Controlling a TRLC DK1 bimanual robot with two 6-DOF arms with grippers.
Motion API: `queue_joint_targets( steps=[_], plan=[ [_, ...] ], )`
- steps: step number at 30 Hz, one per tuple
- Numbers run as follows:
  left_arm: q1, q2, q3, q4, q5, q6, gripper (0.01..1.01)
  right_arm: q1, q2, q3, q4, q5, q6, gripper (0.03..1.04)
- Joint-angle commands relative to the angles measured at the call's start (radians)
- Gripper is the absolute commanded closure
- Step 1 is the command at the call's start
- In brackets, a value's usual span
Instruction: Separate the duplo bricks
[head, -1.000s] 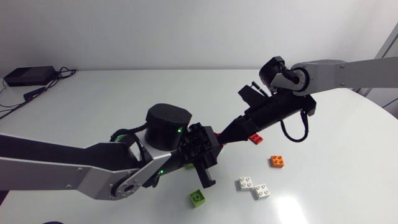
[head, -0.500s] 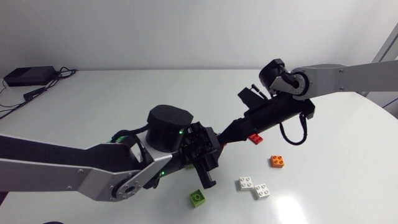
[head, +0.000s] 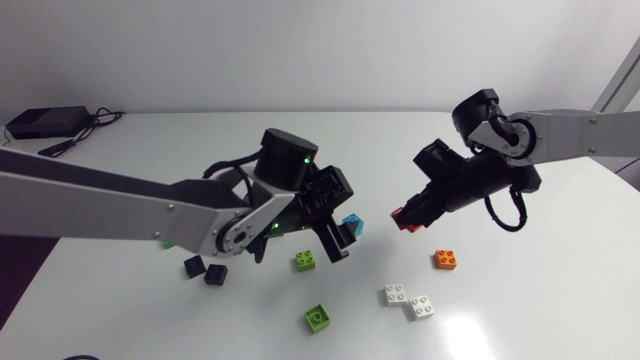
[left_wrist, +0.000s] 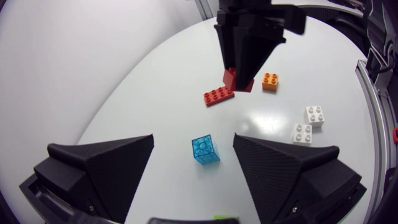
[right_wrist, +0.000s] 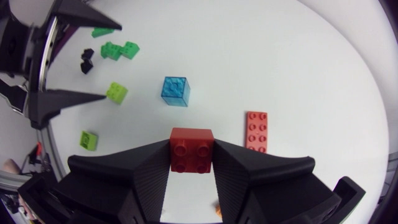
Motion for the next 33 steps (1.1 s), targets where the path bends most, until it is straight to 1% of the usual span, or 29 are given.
queue_joint_targets(
  steps=[1,2,4,6,9,14,18,20,26,31,33],
  plan=[
    [0.021,0.063,0.090,-0.059,0.025,-0.042,0.115,0.046,-0.024,-0.068,0.026,0.093,-0.042,0.82],
    [0.026,0.080,0.119,-0.091,0.042,-0.051,0.115,0.061,-0.025,-0.090,0.049,0.147,-0.056,0.82],
    [0.029,0.100,0.150,-0.117,0.046,-0.057,0.116,0.097,-0.024,-0.126,0.083,0.227,-0.077,0.82],
    [0.026,0.132,0.193,-0.174,0.054,-0.059,0.118,0.133,-0.012,-0.162,0.112,0.280,-0.096,0.82],
    [0.018,0.164,0.234,-0.224,0.056,-0.060,0.120,0.166,0.008,-0.196,0.158,0.339,-0.108,0.82],
    [0.009,0.205,0.277,-0.279,0.059,-0.066,0.121,0.176,0.030,-0.220,0.192,0.359,-0.123,0.82],
    [0.009,0.241,0.322,-0.324,0.066,-0.077,0.125,0.176,0.038,-0.234,0.199,0.360,-0.134,0.81],
    [0.011,0.259,0.345,-0.341,0.066,-0.086,0.162,0.176,0.041,-0.237,0.202,0.362,-0.136,0.81],
    [0.020,0.302,0.391,-0.385,0.066,-0.101,0.164,0.164,0.041,-0.243,0.205,0.368,-0.145,0.80],
    [0.035,0.316,0.411,-0.416,0.066,-0.106,0.179,0.161,0.038,-0.257,0.207,0.374,-0.154,0.55],
    [0.040,0.325,0.423,-0.433,0.066,-0.108,0.180,0.160,0.034,-0.260,0.207,0.376,-0.154,0.48]
  ],
)
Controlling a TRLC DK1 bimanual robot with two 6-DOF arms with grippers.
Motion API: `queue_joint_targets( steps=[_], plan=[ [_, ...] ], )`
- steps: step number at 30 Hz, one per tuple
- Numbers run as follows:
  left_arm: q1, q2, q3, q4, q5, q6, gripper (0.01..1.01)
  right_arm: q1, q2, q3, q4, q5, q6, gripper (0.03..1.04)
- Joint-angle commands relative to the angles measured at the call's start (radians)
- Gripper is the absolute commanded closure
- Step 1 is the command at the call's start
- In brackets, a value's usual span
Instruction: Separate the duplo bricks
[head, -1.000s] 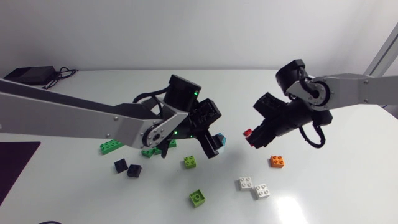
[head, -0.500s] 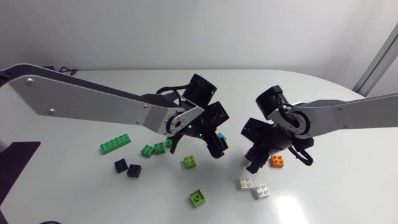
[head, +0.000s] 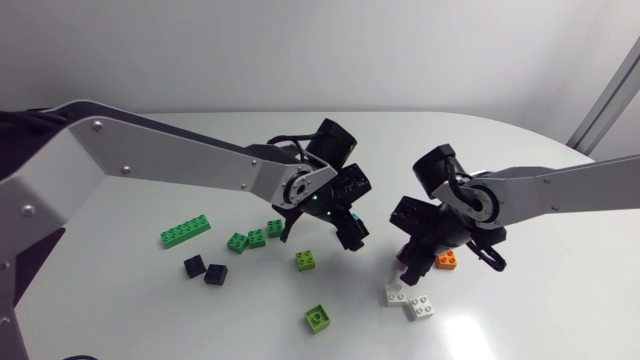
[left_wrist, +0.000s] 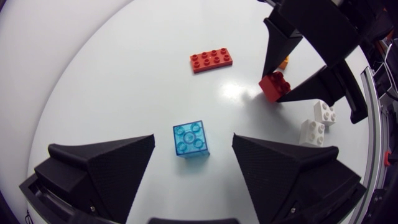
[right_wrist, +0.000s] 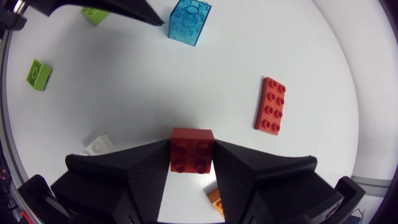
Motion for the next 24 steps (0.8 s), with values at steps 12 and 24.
queue_joint_targets(
  steps=[12,24],
  plan=[
    [0.019,0.089,0.125,-0.105,0.012,-0.039,0.180,-0.019,-0.029,-0.046,-0.001,0.002,-0.023,0.18],
    [0.015,0.124,0.181,-0.179,0.010,-0.042,0.275,-0.047,-0.146,-0.053,-0.043,-0.028,-0.021,0.14]
  ],
)
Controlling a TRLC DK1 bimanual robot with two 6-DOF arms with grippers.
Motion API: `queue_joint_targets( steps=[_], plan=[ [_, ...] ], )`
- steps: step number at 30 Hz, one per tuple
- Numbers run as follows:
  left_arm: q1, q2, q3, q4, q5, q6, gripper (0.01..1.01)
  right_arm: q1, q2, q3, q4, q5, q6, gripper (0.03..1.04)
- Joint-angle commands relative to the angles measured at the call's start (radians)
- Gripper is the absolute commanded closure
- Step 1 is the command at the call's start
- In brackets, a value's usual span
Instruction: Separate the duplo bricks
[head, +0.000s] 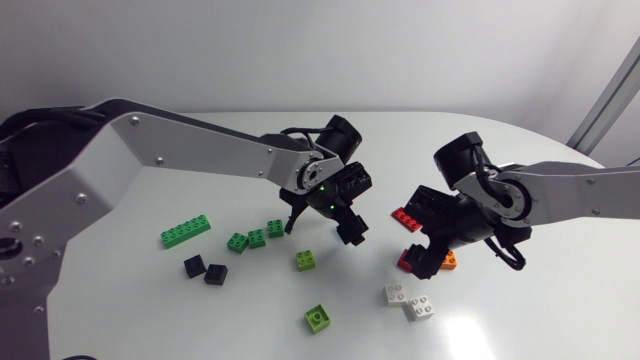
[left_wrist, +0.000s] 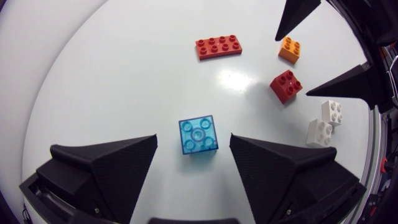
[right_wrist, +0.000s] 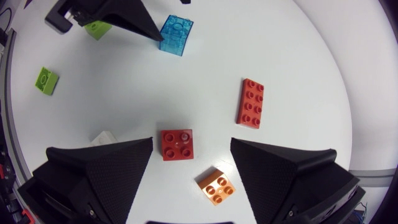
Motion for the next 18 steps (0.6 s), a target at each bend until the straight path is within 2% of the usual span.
queue_joint_targets(
  steps=[1,8,11,14,18],
  plan=[
    [0.000,0.036,0.042,-0.023,0.010,-0.024,0.280,-0.007,-0.024,-0.028,-0.024,-0.007,-0.018,0.14],
    [-0.006,0.066,0.089,-0.074,0.010,-0.022,0.292,-0.007,-0.045,-0.043,-0.024,-0.010,-0.016,0.14],
    [-0.008,0.073,0.103,-0.085,0.010,-0.024,0.421,-0.007,-0.059,-0.052,-0.026,-0.012,-0.016,0.14],
    [-0.012,0.085,0.123,-0.103,0.010,-0.022,0.456,-0.007,-0.071,-0.060,-0.026,-0.015,-0.018,0.14],
    [-0.017,0.099,0.146,-0.124,0.012,-0.025,0.564,-0.007,-0.082,-0.066,-0.032,-0.016,-0.018,0.14]
  ],
)
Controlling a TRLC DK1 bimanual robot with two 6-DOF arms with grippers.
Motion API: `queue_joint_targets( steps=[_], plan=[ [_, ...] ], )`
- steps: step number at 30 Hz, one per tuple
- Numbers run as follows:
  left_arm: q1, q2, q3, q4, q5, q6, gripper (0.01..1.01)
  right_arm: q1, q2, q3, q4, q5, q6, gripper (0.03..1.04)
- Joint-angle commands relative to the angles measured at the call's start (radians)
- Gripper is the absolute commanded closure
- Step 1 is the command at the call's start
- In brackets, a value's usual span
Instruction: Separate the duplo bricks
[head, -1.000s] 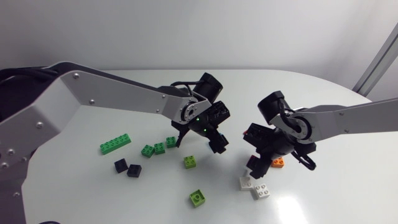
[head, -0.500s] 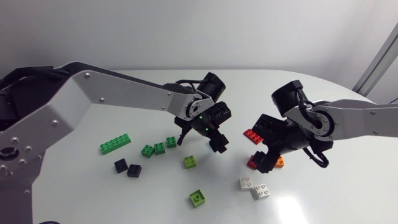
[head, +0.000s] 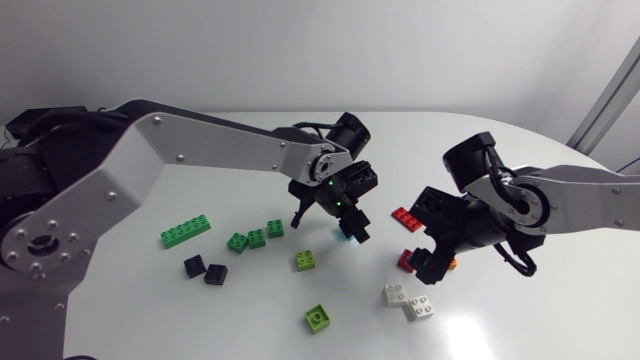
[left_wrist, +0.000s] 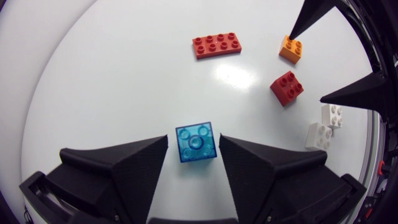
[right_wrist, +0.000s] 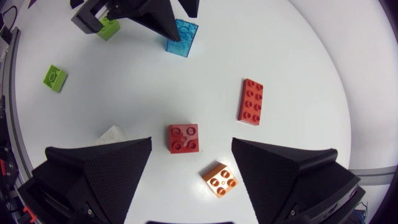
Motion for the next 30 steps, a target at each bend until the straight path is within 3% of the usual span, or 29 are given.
queue_joint_targets(
  steps=[1,9,12,20,30],
  plan=[
    [-0.011,0.045,0.041,-0.027,0.012,-0.025,0.564,-0.006,-0.015,-0.028,-0.021,-0.002,-0.018,0.14],
    [-0.020,0.067,0.075,-0.078,0.011,-0.028,0.567,-0.008,-0.023,-0.033,-0.024,-0.003,-0.019,0.14],
    [-0.018,0.071,0.081,-0.086,0.011,-0.030,0.675,-0.006,-0.026,-0.033,-0.026,-0.003,-0.019,0.14],
    [-0.015,0.057,0.069,-0.099,0.011,-0.030,0.697,-0.008,-0.061,-0.036,-0.029,-0.018,-0.019,0.14],
    [0.062,-0.128,0.006,-0.099,0.100,-0.109,0.697,-0.002,-0.149,-0.076,0.099,-0.072,0.005,0.14]
  ],
)
